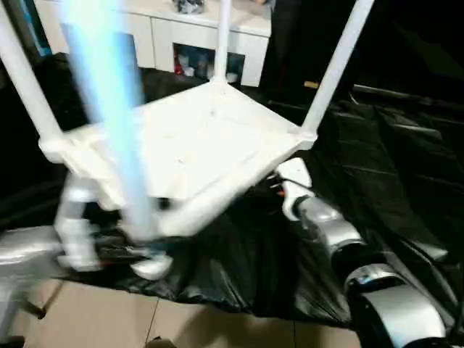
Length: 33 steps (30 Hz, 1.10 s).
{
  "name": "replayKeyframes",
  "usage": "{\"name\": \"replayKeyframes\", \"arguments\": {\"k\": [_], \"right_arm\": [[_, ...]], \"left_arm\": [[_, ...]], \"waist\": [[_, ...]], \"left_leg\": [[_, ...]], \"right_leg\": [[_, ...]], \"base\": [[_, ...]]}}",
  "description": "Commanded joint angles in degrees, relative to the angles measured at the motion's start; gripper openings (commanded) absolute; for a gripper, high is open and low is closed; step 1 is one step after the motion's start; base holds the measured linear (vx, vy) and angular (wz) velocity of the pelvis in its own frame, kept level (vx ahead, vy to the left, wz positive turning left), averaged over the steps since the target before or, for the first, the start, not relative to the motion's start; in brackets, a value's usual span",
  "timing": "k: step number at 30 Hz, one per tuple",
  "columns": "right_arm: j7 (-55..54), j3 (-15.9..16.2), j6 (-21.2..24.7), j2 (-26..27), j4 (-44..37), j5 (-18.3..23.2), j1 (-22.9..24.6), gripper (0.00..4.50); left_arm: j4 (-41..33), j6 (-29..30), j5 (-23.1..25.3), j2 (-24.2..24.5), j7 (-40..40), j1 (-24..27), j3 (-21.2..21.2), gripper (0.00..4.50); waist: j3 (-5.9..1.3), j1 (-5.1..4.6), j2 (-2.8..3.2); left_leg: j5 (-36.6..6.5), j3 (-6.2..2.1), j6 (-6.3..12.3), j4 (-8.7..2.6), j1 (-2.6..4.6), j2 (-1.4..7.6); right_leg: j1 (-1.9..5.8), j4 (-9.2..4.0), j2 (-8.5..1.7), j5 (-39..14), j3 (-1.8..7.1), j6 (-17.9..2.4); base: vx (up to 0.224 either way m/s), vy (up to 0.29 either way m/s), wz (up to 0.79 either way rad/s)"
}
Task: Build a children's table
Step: Rotate table base
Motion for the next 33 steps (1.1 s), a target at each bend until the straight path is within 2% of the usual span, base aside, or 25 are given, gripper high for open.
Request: {"name": "replayKeyframes", "arguments": {"k": [1, 3, 4, 6, 7, 8, 11, 13, 14, 15, 16, 17, 18, 19, 20, 21, 22, 24, 26, 28, 30, 33], "right_arm": [[1.34, 0.53, -0.95, 0.24, 0.29, -0.24, -0.72, 4.47], [2.37, 1.1, -1.58, 1.09, 0.3, -0.37, -0.41, 4.47], [2.66, 1.33, -1.78, 1.66, 0.35, -0.41, -0.26, 4.47], [2.59, 1.41, -2.05, 2.03, 0.64, -0.55, -0.25, 4.47], [2.27, 1.49, -2.39, 2.61, 1.14, -0.76, -0.24, 4.47], [1.96, 1.12, -2.62, 3.08, 1.51, -0.83, -0.26, 4.47], [1.6, 0.64, -2.67, 3.35, 1.82, -0.67, -0.39, 4.47], [1.21, 0.39, -2.76, 3.45, 2.18, -0.67, -0.52, 4.47], [0.8, 0.28, -2.85, 3.45, 2.49, -0.74, -0.62, 4.47], [0.8, 0.28, -2.85, 3.45, 2.49, -0.74, -0.62, 4.47], [0.28, 0.18, -2.94, 3.33, 2.69, -0.82, -0.67, 4.47], [-1.22, -0.21, -3.13, 2.86, 3.06, -0.94, -0.72, 4.47], [-1.22, -0.21, -3.13, 2.86, 3.06, -0.94, -0.72, 4.47], [-3.24, -1.05, -3.11, 1.98, 3.51, -1.04, -0.79, 4.47], [-3.78, -1.34, -3.03, 1.67, 3.64, -1.01, -0.81, 4.47], [-4.27, -1.86, -3.13, 1.13, 3.83, -0.82, -0.75, 4.47], [-4.55, -2.39, -3.11, 0.64, 3.96, -0.5, -0.62, 4.47], [-4.91, -3.36, -2.92, -0.51, 4.05, 0.08, 0.01, 4.47], [-4.89, -4.19, -2.87, -1.53, 3.81, 0.4, 1.09, 4.47], [-4.84, -4.42, -2.9, -1.83, 3.75, 0.5, 1.48, 4.47], [-4.9, -4.8, -3.09, -3.04, 3.53, 0.67, 3.26, 4.47], [-4.9, -4.91, -3.25, -3.61, 3.37, 0.73, 4.03, 4.47]], "left_arm": [[0.1, 0.46, 0.46, -1.0, 0.67, -2.07, -2.33, 4.5], [2.37, 0.93, 1.59, -4.91, 1.07, -6.54, -5.93, 4.5], [3.78, 1.22, 2.28, -7.53, 1.22, -9.16, -8.32, 4.5], [4.31, 1.49, 2.48, -9.0, 1.34, -10.32, -9.84, 4.5], [5.99, 0.68, 4.27, -11.89, 1.68, -12.23, -12.77, 4.5], [7.46, 0.27, 5.33, -14.69, 1.89, -13.74, -15.32, 4.5], [9.23, -0.36, 6.37, -17.3, 2.47, -15.22, -17.2, 4.5], [11.31, -1.81, 7.57, -19.96, 3.26, -16.59, -18.89, 4.5], [13.72, -4.02, 9.36, -22.5, 4.57, -17.77, -20.07, 4.5], [13.72, -4.02, 9.36, -22.5, 4.57, -17.77, -20.07, 4.5], [15.79, -6.15, 11.32, -23.9, 6.05, -18.53, -20.55, 4.5], [20.93, -11.28, 16.43, -26.18, 10.81, -20.2, -20.9, 4.5], [20.93, -11.28, 16.43, -26.18, 10.81, -20.2, -20.9, 4.5], [27.53, -16.1, 21.97, -27.31, 17.33, -22.71, -20.23, 4.5], [29.36, -17.11, 23.31, -27.24, 19.26, -23.51, -19.86, 4.5], [31.03, -17.97, 24.25, -26.63, 20.3, -24.23, -19.04, 4.5], [31.94, -18.37, 24.76, -25.73, 20.57, -24.6, -18.37, 4.5], [32.21, -18.07, 24.61, -23.27, 20.23, -24.44, -16.65, 4.5], [30.81, -17.47, 23.99, -20.93, 19.53, -23.29, -14.8, 4.5], [30.45, -17.59, 23.77, -20.3, 19.18, -22.83, -14.24, 4.5], [29.45, -18.26, 23.26, -17.79, 18.31, -20.59, -11.87, 4.5], [29.3, -18.95, 23.3, -16.88, 18.22, -19.58, -10.82, 4.5]], "waist": [[-2.89, -0.29, 1.45], [-2.87, -0.68, 1.35], [-3.04, -0.55, 1.62], [-2.96, -0.63, 1.42], [-3.11, -0.75, 1.63], [-3.16, -1.07, 1.22], [-3.46, -1.26, 1.36], [-3.41, -1.35, 1.3], [-3.42, -1.27, 1.56], [-3.45, -1.3, 1.43], [-3.45, -1.23, 1.4], [-3.26, -1.31, 1.65], [-3.2, -1.39, 1.5], [-3.38, -1.19, 1.65], [-3.21, -1.18, 1.47], [-3.37, -1.11, 1.42], [-3.36, -1.1, 1.47], [-3.4, -1.14, 1.37], [-3.35, -1.11, 1.6], [-3.32, -1.1, 1.61], [-3.27, -1.05, 1.43], [-3.27, -0.82, 1.67]], "left_leg": [[-16.24, 0.18, -4.03, -4.51, 0.33, 0.67], [-16.64, 0.08, -4.09, -4.46, 0.21, 0.63], [-16.41, 0.13, -4.15, -4.27, 0.51, 0.62], [-16.01, 0.13, -3.97, -4.29, 0.28, 0.61], [-15.52, -0.05, -4.13, -4.31, -0.07, 0.61], [-14.91, -0.08, -3.88, -4.25, -0.28, 0.53], [-12.78, -0.06, -3.49, -4.03, -0.4, 0.55], [-12.04, 0.16, -2.97, -3.84, -0.2, 0.52], [-11.98, 0.14, -2.92, -3.84, -0.24, 0.56], [-11.97, 0.19, -2.83, -3.81, -0.2, 0.59], [-12.06, 0.13, -2.9, -3.81, -0.22, 0.64], [-12.89, 0.14, -2.51, -3.91, -0.14, 0.57], [-13.8, 0.29, -2.48, -3.8, 0.08, 0.58], [-14.14, -0.01, -2.67, -3.87, -0.09, 0.67], [-15.11, 0.07, -2.44, -3.87, 0.06, 0.48], [-14.48, -0.18, -2.53, -3.89, -0.13, 0.61], [-14.33, -0.16, -2.46, -3.91, -0.2, 0.56], [-14.02, -0.22, -2.3, -3.8, -0.17, 0.58], [-13.76, -0.04, -2.25, -3.7, 0.09, 0.67], [-13.75, -0.01, -2.13, -3.78, 0.05, 0.68], [-13.97, 0.05, -1.97, -3.79, 0.15, 0.78], [-14.23, 0.06, -1.96, -3.88, 0.28, 0.79]], "right_leg": [[2.38, -4.11, -3.27, -12.49, 3.03, -7.92], [2.4, -4.32, -3.28, -14.83, 3.09, -7.18], [2.25, -4.34, -3.36, -14.44, 3.14, -7.25], [2.33, -4.29, -3.31, -13.47, 3.17, -7.65], [2.67, -4.05, -3.42, -13.18, 3.15, -7.52], [2.77, -4.23, -3.35, -13.82, 3.03, -6.95], [3.04, -4.03, -3.47, -11.01, 3.07, -7.51], [2.82, -4.11, -3.23, -9.28, 3.12, -8.09], [2.95, -4.11, -3.21, -8.58, 3.09, -8.49], [2.95, -4.15, -3.17, -8.36, 3.11, -8.55], [3.02, -4.05, -3.24, -8.21, 3.1, -8.71], [2.76, -4.6, -2.97, -9.23, 3.06, -8.38], [2.64, -4.76, -2.88, -10.18, 3.11, -8.06], [3.09, -4.48, -3.31, -11.34, 3.1, -7.89], [2.71, -5.09, -2.84, -13.91, 3.0, -6.4], [3.07, -4.74, -3.31, -14.0, 3.05, -6.44], [2.95, -4.91, -3.19, -14.41, 2.97, -6.24], [2.93, -4.7, -3.34, -14.5, 2.95, -6.62], [2.6, -4.56, -3.21, -12.77, 3.0, -7.65], [2.65, -4.47, -3.18, -12.02, 2.94, -8.25], [2.49, -4.48, -3.24, -11.88, 2.92, -8.62], [2.39, -4.36, -3.16, -11.21, 2.95, -8.94]], "base": [[0.0, 0.0, 0.0], [0.0, 0.0, 0.0], [0.0, 0.0, 0.0], [0.0, 0.0, 0.0], [0.0, 0.0, 0.0], [0.0, 0.0, 0.0], [0.0, 0.0, 0.0], [0.0, 0.0, 0.0], [0.0, 0.0, 0.0], [0.0, 0.0, 0.0], [0.0, 0.0, 0.0], [0.0, 0.0, 0.0], [0.0, 0.0, 0.0], [0.0, 0.0, 0.0], [0.0, 0.0, 0.0], [0.0, 0.0, 0.0], [0.0, 0.0, 0.0], [0.0, 0.0, 0.0], [0.0, 0.0, 0.0], [0.0, 0.0, 0.0], [0.0, 0.0, 0.0], [0.0, 0.0, 0.0]]}}
